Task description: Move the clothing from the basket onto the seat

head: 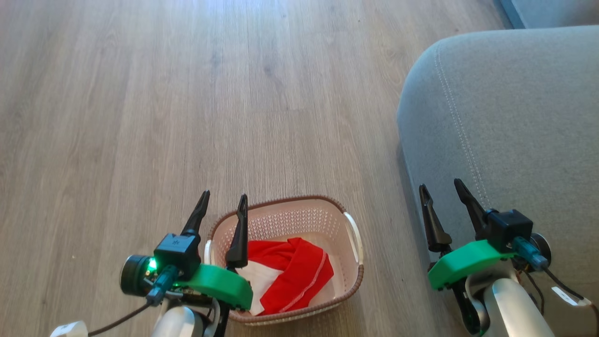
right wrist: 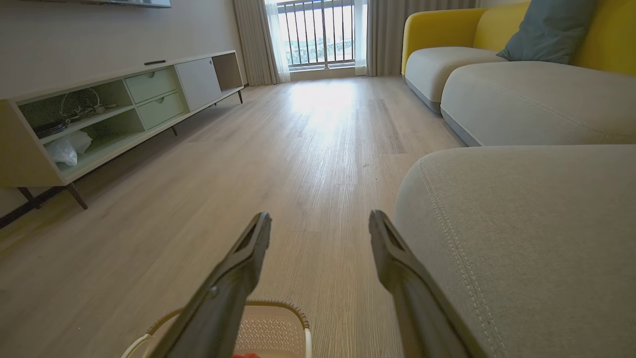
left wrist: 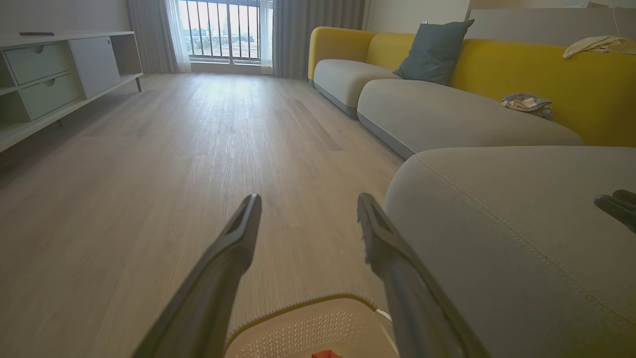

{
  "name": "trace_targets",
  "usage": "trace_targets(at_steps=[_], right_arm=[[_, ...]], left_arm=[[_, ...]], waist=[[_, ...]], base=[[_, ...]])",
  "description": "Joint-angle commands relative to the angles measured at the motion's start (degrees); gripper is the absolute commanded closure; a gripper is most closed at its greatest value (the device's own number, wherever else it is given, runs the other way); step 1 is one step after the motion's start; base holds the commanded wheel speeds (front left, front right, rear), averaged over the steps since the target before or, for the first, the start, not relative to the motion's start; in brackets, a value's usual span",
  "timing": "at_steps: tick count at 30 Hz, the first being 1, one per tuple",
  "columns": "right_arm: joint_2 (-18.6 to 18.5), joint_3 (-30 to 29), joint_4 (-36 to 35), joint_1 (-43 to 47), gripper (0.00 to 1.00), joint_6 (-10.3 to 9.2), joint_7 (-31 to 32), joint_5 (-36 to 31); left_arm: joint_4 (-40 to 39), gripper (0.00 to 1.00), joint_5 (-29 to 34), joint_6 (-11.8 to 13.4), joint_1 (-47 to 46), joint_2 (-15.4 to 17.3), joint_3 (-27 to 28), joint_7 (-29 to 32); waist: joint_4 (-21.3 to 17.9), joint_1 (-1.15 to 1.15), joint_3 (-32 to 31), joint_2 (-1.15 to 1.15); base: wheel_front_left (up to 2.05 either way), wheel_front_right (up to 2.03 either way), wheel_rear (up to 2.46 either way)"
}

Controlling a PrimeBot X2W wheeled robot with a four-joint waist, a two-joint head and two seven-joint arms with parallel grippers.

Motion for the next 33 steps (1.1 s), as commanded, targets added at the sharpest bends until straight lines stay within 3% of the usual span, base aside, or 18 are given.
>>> trace_targets(at_steps=[1, 8, 18, 28, 33], right_arm=[[-0.56, 1.16, -1.84, -2.48, 0.0, 0.01, -0.59, 0.4], [-0.56, 0.21, -2.46, -3.13, 0.0, 0.01, -0.59, -0.04], [-0.56, -1.85, -3.96, -4.72, 0.0, 0.01, -0.59, -1.02], [-0.56, -2.97, -6.25, -7.86, 0.0, 0.01, -0.59, 0.12], [-0.56, -1.87, -7.03, -9.3, 0.0, 0.01, -0.59, 0.93]], left_arm=[[-1.5, 0.0, 0.07, -0.13, -2.28, 0.04, 1.57, -0.72], [-0.09, 0.0, -0.06, -0.99, -3.93, 0.04, 0.55, -0.72], [7.27, 0.0, 2.59, -4.35, -9.89, 0.04, -1.81, -0.72], [23.82, 0.0, 7.98, -7.07, -20.39, 0.04, -4.16, -0.72], [36.19, 0.0, 10.81, -8.84, -26.3, 0.6, -6.01, -0.72]], waist=[[-0.12, 0.0, 0.59, 0.0], [-0.61, 0.0, 5.38, 0.0], [-2.03, 0.0, 16.55, 0.0], [-5.83, 0.0, 30.07, 0.0], [-8.39, 0.0, 35.16, 0.0]], base=[[0.0, 0.0, 0.0], [0.0, 0.0, 0.0], [0.0, 0.0, 0.0], [0.0, 0.0, 0.0], [0.0, 0.0, 0.0]])
